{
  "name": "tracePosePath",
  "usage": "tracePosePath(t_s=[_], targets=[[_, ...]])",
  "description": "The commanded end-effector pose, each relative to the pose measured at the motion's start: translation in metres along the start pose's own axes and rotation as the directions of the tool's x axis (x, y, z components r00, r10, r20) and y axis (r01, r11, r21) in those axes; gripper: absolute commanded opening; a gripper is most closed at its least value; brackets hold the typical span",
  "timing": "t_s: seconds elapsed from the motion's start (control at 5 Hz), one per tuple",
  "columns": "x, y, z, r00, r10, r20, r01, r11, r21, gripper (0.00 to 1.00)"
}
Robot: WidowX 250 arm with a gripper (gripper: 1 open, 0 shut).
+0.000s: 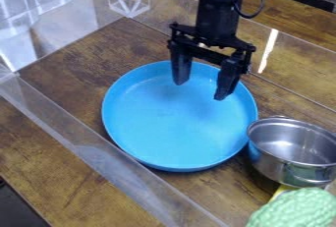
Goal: Put the white object in the blue tray
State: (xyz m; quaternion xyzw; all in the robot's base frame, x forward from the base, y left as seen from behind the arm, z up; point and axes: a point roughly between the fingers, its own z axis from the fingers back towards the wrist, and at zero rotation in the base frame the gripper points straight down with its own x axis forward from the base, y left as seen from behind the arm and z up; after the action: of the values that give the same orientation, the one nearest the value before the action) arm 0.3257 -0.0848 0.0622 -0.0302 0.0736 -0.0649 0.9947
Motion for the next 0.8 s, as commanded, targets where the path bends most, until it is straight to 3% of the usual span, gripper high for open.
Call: tracePosePath(t_s=[0.0, 0.6], targets=[[0.014, -0.011, 0.018, 0.997, -0.032, 0.077, 0.032, 0.999, -0.004, 1.00], [0.028, -0.019, 0.012, 0.994, -0.050, 0.096, 0.051, 0.999, -0.004, 1.00]])
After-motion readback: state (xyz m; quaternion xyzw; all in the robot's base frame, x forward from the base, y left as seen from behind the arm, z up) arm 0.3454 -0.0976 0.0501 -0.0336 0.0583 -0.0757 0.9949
